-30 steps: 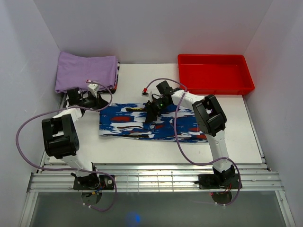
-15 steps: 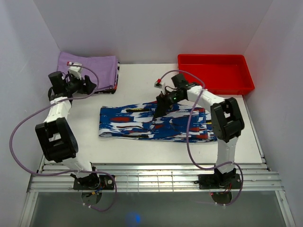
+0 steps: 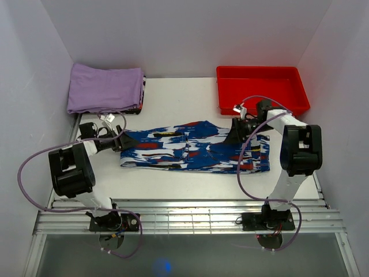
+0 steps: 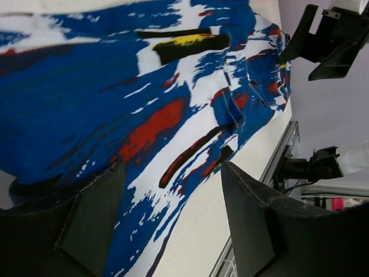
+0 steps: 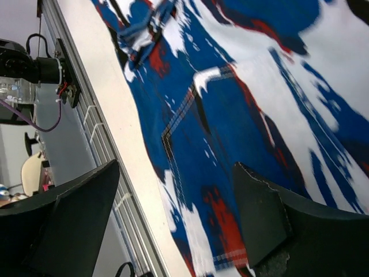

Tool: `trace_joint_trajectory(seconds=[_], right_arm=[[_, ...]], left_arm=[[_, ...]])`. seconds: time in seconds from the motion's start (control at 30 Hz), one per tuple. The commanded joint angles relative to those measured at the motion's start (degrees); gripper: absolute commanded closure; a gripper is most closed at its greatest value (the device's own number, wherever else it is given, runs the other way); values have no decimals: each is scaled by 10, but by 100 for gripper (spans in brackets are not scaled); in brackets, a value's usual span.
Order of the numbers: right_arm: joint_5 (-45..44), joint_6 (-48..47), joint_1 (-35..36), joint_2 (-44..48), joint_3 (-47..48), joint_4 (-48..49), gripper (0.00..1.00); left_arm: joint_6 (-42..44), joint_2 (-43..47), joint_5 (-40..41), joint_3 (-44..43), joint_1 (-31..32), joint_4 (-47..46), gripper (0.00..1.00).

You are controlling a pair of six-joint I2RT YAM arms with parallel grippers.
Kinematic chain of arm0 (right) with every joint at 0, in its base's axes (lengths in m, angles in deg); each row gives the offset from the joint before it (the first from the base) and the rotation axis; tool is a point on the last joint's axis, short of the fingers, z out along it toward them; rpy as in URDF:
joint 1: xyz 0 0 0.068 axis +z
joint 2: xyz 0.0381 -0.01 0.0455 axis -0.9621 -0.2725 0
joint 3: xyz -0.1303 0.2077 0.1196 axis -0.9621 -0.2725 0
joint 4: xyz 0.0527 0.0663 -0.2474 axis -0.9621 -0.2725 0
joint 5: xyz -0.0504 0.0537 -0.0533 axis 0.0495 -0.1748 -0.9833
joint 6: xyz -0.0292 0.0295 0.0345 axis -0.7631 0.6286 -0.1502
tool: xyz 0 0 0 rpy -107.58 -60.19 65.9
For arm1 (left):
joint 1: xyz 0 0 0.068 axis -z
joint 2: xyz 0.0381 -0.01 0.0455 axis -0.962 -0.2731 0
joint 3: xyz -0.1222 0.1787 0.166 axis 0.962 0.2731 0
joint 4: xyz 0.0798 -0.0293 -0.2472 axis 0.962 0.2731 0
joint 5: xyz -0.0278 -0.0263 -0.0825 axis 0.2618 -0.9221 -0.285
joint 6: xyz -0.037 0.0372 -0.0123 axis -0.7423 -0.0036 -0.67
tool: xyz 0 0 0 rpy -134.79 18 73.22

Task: Fold and stack the trousers
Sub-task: Fold the trousers

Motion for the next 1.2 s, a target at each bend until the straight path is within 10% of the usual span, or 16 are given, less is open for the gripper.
trace_joint_trajectory(seconds=[0.0,0.2,0.63,1.17], right_arm=[[-1,-60,-37,5,-10,-68,16],[-36,-94,-75,7,7,-110,17],[-109,-98,-179,45,35,-154,13],[-174,-91,-266,-11,-12,-133,8]], left_arm=[[-3,-44,26,0,-5,-4,23],[30,-127,59,-64,-14,41,25],[253,-14,140,-173,-137,338,16],[270,-191,45,-122,-141,265,30]])
